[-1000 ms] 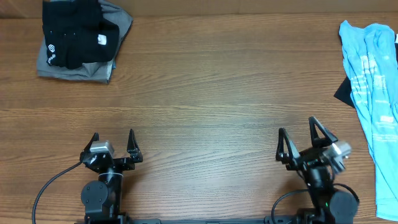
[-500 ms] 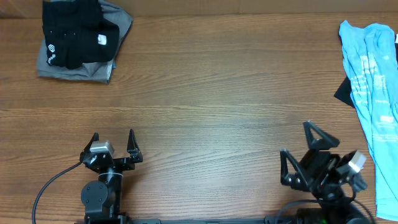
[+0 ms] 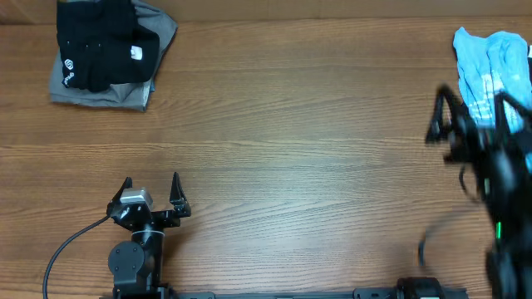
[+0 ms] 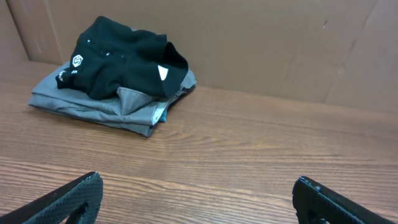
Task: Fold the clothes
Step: 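Move the right gripper to the light blue T-shirt at the right edge, then grasp the light blue T-shirt with the right gripper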
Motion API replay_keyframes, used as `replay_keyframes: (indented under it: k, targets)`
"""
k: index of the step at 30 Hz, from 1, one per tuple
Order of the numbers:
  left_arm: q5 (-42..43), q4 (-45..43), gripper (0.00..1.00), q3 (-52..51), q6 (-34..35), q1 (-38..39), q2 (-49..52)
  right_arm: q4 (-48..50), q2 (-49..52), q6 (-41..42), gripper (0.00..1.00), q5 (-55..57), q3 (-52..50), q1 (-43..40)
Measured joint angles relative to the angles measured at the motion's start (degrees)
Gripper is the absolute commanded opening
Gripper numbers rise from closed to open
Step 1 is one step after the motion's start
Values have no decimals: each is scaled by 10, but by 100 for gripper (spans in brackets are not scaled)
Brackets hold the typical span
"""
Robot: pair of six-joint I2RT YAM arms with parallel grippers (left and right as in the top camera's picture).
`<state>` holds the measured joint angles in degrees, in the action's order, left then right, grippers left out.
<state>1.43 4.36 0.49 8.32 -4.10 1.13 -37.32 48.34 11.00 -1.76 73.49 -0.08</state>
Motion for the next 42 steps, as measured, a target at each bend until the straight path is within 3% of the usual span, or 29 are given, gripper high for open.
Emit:
replay_keyframes:
  k: [6, 9, 13, 22, 28, 35, 42]
  targets:
    - [0, 0, 100, 0, 0, 0, 0, -185, 330, -57, 100, 43, 245, -21]
    - [0, 0, 100, 0, 0, 0, 0, -241, 454, -69, 100, 73, 316, -35]
    - [0, 0, 100, 0, 0, 0, 1, -236, 557, -77, 100, 130, 340, -49]
    - [0, 0, 100, 0, 0, 0, 1, -180, 606, -82, 100, 213, 345, -149]
    - [0, 0, 100, 0, 0, 0, 1, -160, 650, -83, 99, 168, 353, -289]
    - [0, 0, 100, 0, 0, 0, 1, -141, 722, -89, 99, 123, 353, -361]
    - [0, 0, 100, 0, 0, 0, 1, -99, 769, -112, 90, 94, 353, -409]
